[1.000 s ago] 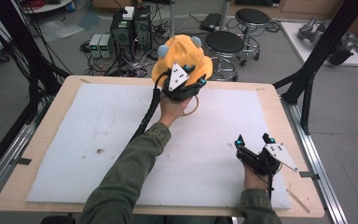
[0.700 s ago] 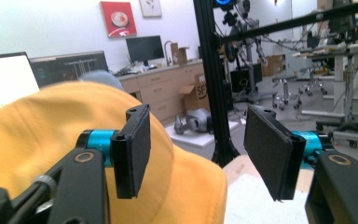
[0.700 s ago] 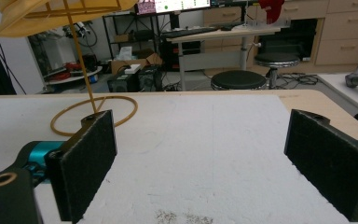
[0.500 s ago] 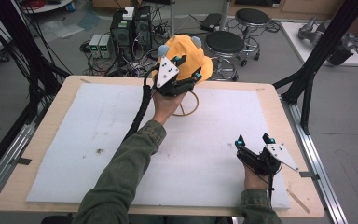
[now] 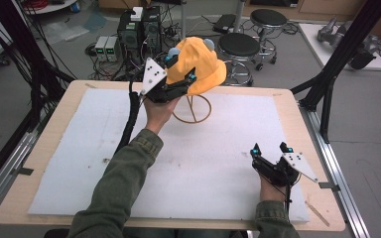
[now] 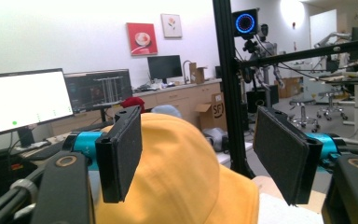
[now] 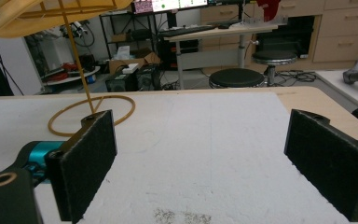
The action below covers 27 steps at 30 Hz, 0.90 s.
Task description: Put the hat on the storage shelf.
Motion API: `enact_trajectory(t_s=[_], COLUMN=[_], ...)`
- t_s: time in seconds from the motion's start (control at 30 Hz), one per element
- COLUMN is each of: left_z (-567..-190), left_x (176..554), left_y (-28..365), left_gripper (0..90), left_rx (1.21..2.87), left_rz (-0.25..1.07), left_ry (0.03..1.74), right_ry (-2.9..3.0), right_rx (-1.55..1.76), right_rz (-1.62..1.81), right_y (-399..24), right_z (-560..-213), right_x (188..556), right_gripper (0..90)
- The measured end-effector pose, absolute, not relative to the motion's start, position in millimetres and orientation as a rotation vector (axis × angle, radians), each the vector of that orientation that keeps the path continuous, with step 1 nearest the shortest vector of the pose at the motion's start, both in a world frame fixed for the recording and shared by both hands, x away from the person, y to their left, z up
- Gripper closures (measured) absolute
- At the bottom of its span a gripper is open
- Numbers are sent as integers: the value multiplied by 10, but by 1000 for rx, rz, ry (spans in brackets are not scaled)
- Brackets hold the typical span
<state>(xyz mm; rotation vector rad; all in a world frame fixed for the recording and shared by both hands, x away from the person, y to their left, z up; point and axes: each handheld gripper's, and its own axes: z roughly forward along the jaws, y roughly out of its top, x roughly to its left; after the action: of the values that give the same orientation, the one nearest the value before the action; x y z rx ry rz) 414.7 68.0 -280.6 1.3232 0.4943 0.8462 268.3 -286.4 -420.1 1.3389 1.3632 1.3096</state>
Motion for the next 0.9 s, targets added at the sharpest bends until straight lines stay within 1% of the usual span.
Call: enact_trajectory(t_s=[0.2, 0.4, 0.67, 0.9], left_z=[-2865, -2870, -2894, -3083], left_x=[4060, 3905, 3686, 3479], left_y=[878, 1174, 1446, 1708], left_gripper=[321, 304, 289, 285], left_rx=[1323, 1274, 1259, 1277], left_rz=[873, 834, 862, 888], left_ry=[533, 560, 575, 621], right_ry=[1358, 1334, 1314, 1320], right_rx=[1345, 1345, 1363, 1365], right_rz=[1304, 1295, 1291, 1281], right_y=[-2869, -2890, -2906, -2908], right_z=[-4204, -4194, -4192, -4205], right_x=[2677, 2660, 2645, 2659], right_gripper=[80, 80, 80, 80])
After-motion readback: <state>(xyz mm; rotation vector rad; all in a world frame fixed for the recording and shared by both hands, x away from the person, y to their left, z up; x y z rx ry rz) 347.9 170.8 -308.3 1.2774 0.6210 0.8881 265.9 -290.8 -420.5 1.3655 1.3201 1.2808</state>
